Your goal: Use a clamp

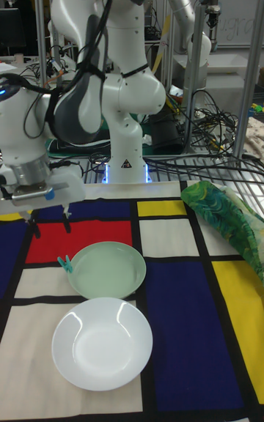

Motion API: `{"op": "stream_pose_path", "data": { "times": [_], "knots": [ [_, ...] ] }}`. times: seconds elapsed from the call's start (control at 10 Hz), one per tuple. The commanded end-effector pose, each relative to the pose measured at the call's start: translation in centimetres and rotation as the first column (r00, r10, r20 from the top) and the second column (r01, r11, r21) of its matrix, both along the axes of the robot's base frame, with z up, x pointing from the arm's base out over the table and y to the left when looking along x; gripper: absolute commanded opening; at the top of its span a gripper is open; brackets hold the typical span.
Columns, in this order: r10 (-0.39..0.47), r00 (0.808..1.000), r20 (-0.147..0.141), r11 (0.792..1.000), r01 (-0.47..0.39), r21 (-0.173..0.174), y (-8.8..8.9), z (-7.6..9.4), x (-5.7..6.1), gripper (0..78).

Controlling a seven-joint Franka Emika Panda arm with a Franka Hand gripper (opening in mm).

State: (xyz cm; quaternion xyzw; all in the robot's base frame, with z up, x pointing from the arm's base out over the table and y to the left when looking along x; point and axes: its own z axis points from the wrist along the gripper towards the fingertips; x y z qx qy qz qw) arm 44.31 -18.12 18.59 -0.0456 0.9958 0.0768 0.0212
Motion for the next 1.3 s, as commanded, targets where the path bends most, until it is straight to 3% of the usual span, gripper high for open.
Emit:
{"op": "stream_pose_path", "data": {
  "times": [0.1,0.4,0.5,0.6,0.7,0.9,1.3],
  "knots": [
    [-0.132,0.985,-0.110,0.981,0.114,-0.154,9.0,10.0,1.6,1.2],
    [-0.171,0.979,-0.106,0.976,0.154,-0.157,11.8,9.6,3.1,1.2],
    [-0.171,0.979,-0.106,0.976,0.154,-0.157,11.8,9.6,3.1,1.2],
    [-0.205,0.973,-0.105,0.970,0.188,-0.153,13.9,8.9,4.4,1.2],
    [-0.222,0.970,-0.103,0.968,0.206,-0.145,14.7,8.8,5.1,1.2],
    [-0.221,0.970,-0.100,0.969,0.206,-0.138,14.8,8.1,6.1,1.2],
    [-0.190,0.977,-0.096,0.973,0.174,-0.150,14.7,8.2,6.4,1.2]
  ]
}}
